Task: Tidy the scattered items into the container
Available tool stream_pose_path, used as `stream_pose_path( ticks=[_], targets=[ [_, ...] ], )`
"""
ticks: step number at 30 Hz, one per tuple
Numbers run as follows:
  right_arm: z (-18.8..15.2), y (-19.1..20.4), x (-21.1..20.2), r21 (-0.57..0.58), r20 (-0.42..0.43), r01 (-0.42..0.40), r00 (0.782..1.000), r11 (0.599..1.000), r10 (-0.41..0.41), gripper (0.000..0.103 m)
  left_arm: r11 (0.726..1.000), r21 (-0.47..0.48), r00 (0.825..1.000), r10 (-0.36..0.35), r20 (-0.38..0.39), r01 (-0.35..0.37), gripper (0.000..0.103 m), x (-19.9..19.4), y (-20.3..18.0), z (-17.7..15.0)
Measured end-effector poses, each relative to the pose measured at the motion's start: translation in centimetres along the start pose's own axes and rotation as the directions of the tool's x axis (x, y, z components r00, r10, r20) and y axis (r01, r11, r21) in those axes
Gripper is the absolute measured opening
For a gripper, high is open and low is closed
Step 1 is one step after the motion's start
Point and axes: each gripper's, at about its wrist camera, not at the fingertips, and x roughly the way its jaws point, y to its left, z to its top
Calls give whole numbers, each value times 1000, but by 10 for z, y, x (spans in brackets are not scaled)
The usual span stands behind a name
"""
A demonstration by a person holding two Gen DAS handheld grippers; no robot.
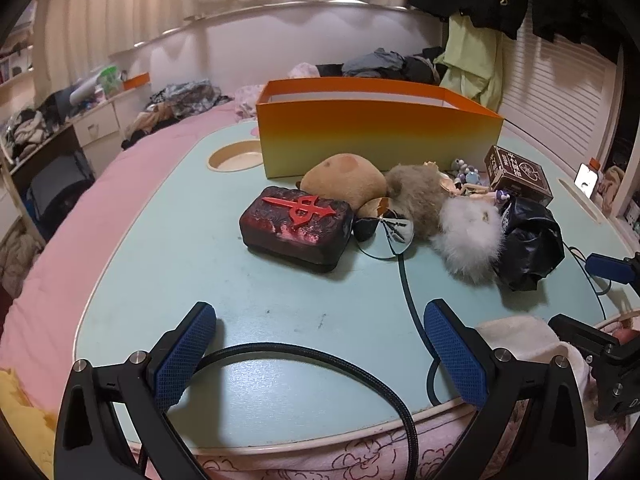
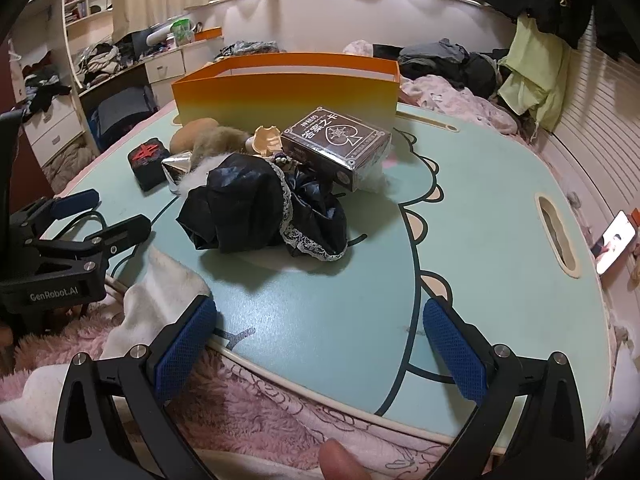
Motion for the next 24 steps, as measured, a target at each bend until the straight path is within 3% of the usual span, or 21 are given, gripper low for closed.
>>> stream_pose_path(
  ticks=[15,17,18,19,22,24],
  targets=[
    [-2,7,0,-31,11,-8,1000,999,8,103,1000,-16,1000,-20,8,20,103,1,5,-1],
    [-3,6,-1,-31,18,-13,1000,999,13,103,999,-37,999,-40,18,40,97,0,9,1],
    [-3,5,-1,-31,21,-17,1000,999,18,103,997,-44,998,-59,35,61,86,-2,12,3],
    [-4,4,-2,-31,24,-20,999,999,21,103,997,-52,997,-62,55,65,82,-4,17,6],
    [-4,4,-2,-30,28,-23,999,999,24,103,997,-69,994,-39,106,46,82,-2,31,16],
    [-5,4,-2,-31,28,-22,999,999,23,103,995,-67,992,-68,103,76,82,7,41,22]
  ],
)
